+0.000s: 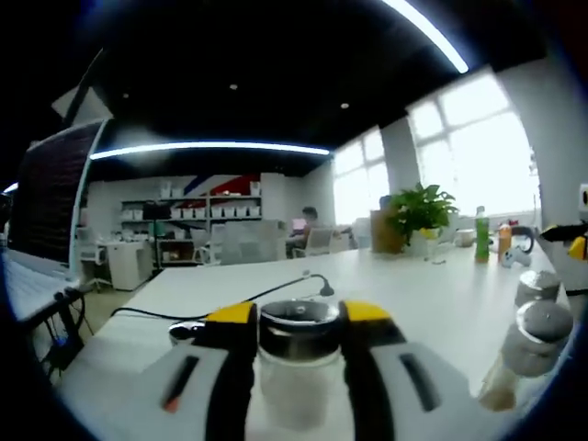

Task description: Rotate the seasoning bottle until the label or dispensing opening points toward the visible target arrow and the bottle remains upright within the marked orientation range

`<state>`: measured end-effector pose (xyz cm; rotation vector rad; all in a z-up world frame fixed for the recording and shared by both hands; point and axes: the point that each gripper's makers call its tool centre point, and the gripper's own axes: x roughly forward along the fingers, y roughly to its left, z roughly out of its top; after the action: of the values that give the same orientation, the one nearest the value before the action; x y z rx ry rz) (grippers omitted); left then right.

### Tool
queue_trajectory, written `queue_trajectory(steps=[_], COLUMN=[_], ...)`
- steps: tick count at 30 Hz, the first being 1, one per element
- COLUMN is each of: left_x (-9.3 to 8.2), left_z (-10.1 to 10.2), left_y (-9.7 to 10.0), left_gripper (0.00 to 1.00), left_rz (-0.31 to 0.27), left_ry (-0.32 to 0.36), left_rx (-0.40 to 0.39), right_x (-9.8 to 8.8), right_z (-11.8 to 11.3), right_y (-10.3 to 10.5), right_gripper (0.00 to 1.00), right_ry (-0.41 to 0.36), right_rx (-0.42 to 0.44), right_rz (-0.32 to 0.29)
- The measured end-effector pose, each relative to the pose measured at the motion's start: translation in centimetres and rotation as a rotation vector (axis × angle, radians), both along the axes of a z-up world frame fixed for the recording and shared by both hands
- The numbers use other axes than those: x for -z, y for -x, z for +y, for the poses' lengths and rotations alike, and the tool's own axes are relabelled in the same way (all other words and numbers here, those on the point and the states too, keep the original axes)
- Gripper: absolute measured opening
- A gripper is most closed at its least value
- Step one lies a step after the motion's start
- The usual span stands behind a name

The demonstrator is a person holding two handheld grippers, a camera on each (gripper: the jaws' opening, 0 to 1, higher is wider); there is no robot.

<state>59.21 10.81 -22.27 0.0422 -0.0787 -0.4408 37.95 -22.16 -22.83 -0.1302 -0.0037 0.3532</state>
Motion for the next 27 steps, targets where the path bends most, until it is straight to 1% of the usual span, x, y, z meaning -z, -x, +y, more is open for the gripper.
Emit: queue_trajectory(steps=[7,12,15,21,27], left_x=[-0.4,-0.7,-0.9,-0.5,0.1], left_z=[0.1,0.1,0.1,-0.1,0.2], left_y=[1.9,3.5,4.4,6.4,7.8], left_gripper=[0.36,0.36,0.36,0.36,0.36], left_rz=[-0.012,-0.017,-0.029,-0.037,-0.021], left_ry=[0.026,0.061,0.06,0.025,0.042], left_rx=[0.007,0.019,0.022,0.03,0.034], right_x=[0.4,0.5,0.5,0.6,0.8], right_z=[0.3,0.3,0.3,0.1,0.2], right_y=[0.0,0.1,0.1,0.2,0.3], right_gripper=[0.76,0.76,0.76,0.75,0.75], right_ry=[-0.012,-0.013,-0.014,-0.013,-0.013], right_rx=[-0.011,-0.014,-0.013,-0.009,-0.012], right_rz=[0.013,0.014,0.015,0.014,0.022])
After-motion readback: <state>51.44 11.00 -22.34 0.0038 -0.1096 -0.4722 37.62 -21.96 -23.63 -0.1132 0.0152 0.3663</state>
